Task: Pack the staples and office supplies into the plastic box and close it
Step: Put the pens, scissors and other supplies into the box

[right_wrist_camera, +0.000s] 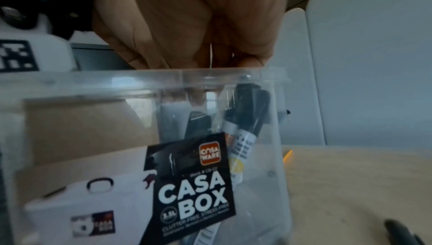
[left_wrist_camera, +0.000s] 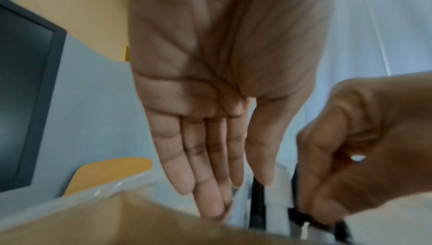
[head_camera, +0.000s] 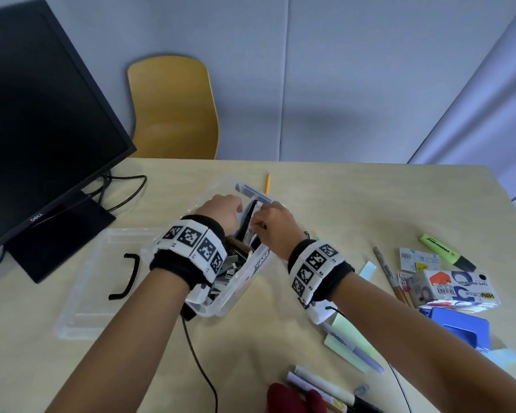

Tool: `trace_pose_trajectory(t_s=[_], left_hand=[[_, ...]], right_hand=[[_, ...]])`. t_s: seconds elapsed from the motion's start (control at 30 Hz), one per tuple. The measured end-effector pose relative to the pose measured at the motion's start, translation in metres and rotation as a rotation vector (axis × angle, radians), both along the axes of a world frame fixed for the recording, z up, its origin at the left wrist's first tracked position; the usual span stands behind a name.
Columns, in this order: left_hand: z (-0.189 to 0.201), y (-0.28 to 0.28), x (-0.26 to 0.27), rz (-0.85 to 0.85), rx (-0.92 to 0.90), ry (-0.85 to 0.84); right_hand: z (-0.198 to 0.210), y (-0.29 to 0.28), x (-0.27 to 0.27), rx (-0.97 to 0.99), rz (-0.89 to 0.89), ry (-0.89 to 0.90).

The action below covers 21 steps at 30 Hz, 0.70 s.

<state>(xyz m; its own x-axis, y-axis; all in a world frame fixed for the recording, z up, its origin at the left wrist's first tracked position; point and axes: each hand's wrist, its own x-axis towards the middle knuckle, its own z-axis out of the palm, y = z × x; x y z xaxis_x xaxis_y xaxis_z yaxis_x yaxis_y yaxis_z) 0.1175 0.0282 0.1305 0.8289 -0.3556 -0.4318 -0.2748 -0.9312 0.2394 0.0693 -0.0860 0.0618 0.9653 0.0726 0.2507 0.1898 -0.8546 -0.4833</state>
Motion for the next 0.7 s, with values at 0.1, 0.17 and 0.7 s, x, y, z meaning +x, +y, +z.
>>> trace_pose_trajectory(t_s=[0.1, 0.17, 0.7], left_hand=[[0.007, -0.013, -0.019, -0.060, -0.020, -0.067], [0.003, -0.027, -0.031, -0.108, 0.014, -0.077], [-0.019, -0.038, -0.037, 0.093, 0.032, -0.159]], right_hand=[[0.003, -0.021, 0.002, 0.376, -0.188, -0.116], [0.004, -0.038, 0.004, 0.463, -0.334, -0.055], [-0.011, -0.067, 0.039, 0.568, -0.207, 0.496]])
